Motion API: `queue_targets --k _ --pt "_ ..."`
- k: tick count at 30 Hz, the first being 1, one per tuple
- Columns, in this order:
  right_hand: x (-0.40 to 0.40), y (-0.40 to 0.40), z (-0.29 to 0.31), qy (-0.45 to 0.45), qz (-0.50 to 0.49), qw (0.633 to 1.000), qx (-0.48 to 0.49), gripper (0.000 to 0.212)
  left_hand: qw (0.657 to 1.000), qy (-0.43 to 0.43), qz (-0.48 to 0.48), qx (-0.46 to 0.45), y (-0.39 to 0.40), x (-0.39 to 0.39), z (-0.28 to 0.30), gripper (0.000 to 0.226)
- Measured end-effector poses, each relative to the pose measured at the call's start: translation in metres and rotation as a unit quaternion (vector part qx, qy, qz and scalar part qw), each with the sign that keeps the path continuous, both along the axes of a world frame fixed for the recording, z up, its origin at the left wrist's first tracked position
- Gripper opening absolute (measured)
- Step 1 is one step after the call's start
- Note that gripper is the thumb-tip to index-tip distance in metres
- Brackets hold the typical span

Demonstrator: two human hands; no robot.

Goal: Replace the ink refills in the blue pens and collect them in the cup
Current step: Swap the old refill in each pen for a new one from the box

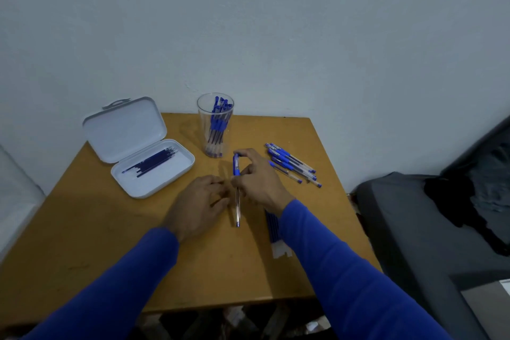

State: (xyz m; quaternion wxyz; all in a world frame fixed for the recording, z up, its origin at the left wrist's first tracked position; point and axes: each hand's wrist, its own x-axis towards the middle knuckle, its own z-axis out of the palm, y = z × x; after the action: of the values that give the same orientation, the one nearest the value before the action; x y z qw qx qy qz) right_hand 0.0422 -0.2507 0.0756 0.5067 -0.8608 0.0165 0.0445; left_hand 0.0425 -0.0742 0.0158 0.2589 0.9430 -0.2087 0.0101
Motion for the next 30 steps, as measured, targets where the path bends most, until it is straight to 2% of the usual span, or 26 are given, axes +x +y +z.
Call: queue_targets --k 5,9,13,18,25,30 --pt "-0.019 0.023 -0.009 0.083 -0.014 0.981 0.176 0.022 0.991 -0.043 0.035 -0.12 0.022 -0.026 -0.006 0.027" --pt "-0.035 0.043 -0.011 0.113 -0.031 0.966 0.231 0.022 0.982 -0.027 0.054 -0.179 0.037 -0.051 0.0 0.036" --pt "-0.041 0.042 -0.018 0.134 -0.05 0.944 0.298 0.027 0.972 0.034 0.058 -0.223 0.033 -0.058 0.006 0.028" --pt "-0.058 0.04 -0.018 0.156 -0.021 0.935 0.317 0.028 0.96 0.079 0.078 -0.257 0.038 -0.069 0.009 0.021" --pt "-0.073 0.035 -0.018 0.17 0.014 0.932 0.321 0.026 0.953 0.098 0.084 -0.276 0.045 -0.086 0.01 0.015" --pt "-0.08 0.037 -0.016 0.166 0.021 0.929 0.329 0.023 0.956 0.124 0.087 -0.251 0.048 -0.09 0.013 0.009"
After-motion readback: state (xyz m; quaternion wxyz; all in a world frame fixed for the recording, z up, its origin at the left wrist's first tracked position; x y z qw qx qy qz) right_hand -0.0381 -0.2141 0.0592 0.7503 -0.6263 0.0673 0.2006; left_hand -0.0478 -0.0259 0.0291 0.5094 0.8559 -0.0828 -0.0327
